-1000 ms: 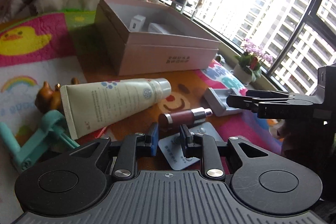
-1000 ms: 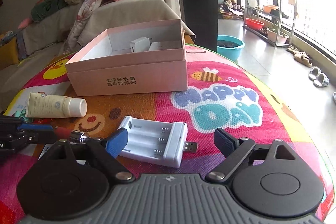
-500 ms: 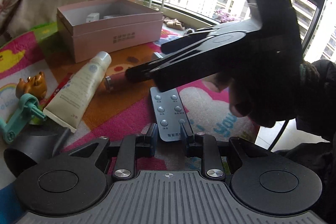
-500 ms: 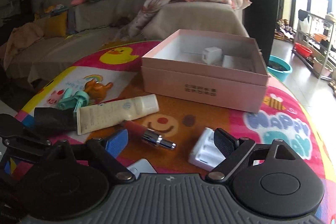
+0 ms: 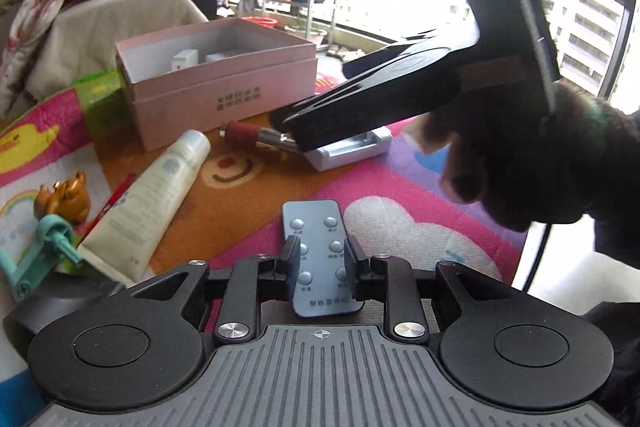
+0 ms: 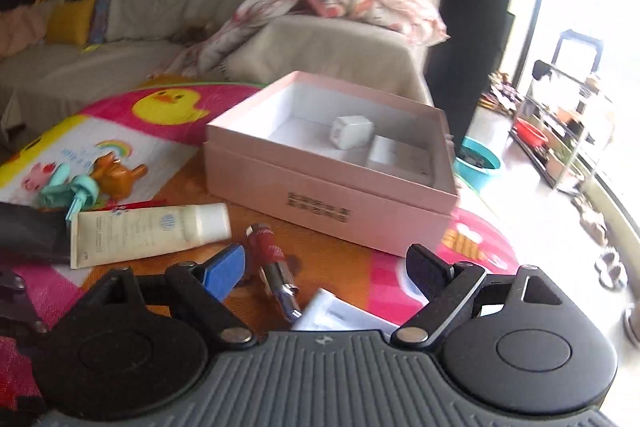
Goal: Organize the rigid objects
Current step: 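Grasp the white remote control with the left gripper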
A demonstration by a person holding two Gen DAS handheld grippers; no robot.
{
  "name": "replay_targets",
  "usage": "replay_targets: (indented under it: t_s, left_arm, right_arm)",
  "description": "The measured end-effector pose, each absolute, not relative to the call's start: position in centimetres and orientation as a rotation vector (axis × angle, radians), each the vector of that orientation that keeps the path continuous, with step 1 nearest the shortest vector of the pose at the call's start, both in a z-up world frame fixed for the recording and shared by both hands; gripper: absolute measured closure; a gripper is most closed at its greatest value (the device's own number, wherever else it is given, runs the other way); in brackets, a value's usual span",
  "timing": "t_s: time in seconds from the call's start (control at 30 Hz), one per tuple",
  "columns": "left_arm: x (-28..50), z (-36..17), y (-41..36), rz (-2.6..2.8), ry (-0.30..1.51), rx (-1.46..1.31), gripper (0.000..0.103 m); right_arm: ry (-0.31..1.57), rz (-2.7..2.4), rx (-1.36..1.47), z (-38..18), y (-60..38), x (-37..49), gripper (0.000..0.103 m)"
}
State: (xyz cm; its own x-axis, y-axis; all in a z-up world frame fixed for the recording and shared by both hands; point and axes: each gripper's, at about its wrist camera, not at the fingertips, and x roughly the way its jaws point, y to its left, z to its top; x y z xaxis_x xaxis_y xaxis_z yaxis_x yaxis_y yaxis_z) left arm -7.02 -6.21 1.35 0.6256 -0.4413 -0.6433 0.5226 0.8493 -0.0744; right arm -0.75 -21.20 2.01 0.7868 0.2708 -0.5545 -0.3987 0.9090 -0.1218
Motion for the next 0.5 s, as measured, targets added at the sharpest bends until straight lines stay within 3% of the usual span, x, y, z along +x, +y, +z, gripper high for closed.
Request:
replay_targets:
  t_s: [0.5]
  left_arm:
    - [-6.9, 0.5, -7.2, -0.446, 0.618, 0.348, 0.073]
  right_arm:
    - [0.685, 0.245, -0.103, -0.8, -25.9, -2.1, 0.014]
